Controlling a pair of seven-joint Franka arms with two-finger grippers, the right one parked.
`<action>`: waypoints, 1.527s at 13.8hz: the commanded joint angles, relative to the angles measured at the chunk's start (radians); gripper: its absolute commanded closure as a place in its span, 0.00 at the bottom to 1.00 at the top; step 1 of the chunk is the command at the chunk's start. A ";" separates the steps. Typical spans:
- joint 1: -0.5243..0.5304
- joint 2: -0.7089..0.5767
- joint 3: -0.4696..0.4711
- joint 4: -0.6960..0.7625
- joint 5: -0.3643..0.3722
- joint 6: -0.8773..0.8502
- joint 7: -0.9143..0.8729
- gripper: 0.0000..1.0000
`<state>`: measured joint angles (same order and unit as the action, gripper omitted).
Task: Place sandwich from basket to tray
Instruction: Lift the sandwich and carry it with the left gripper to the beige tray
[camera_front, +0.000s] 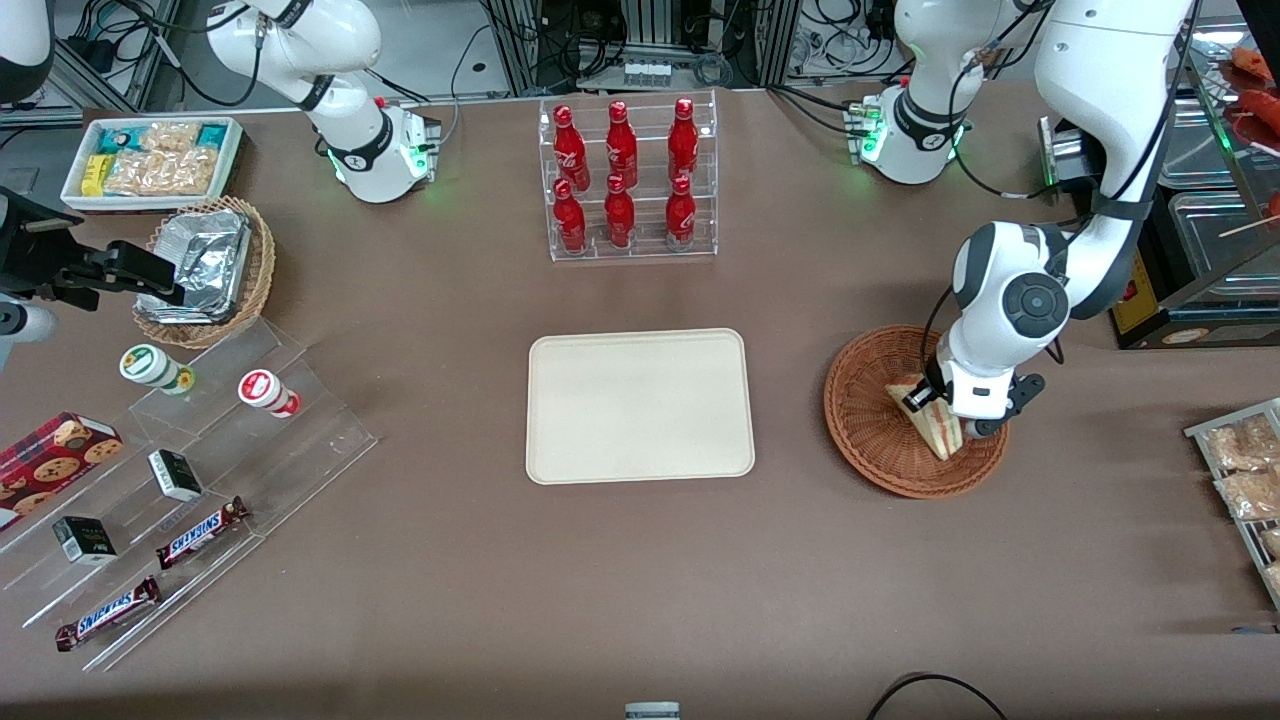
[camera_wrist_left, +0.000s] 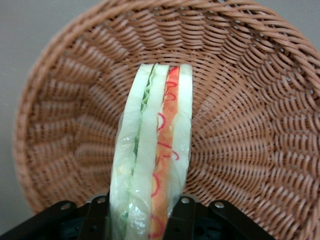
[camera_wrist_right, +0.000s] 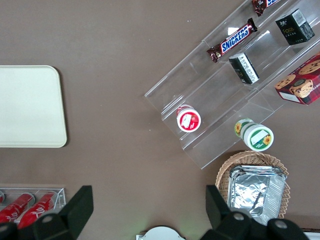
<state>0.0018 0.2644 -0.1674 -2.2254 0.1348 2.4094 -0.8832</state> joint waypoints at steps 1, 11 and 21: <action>-0.028 -0.036 -0.032 0.116 0.029 -0.181 0.032 1.00; -0.170 0.260 -0.264 0.585 -0.035 -0.365 0.076 1.00; -0.511 0.576 -0.212 0.923 0.147 -0.371 -0.244 1.00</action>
<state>-0.4544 0.7969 -0.4120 -1.3859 0.2554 2.0663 -1.0698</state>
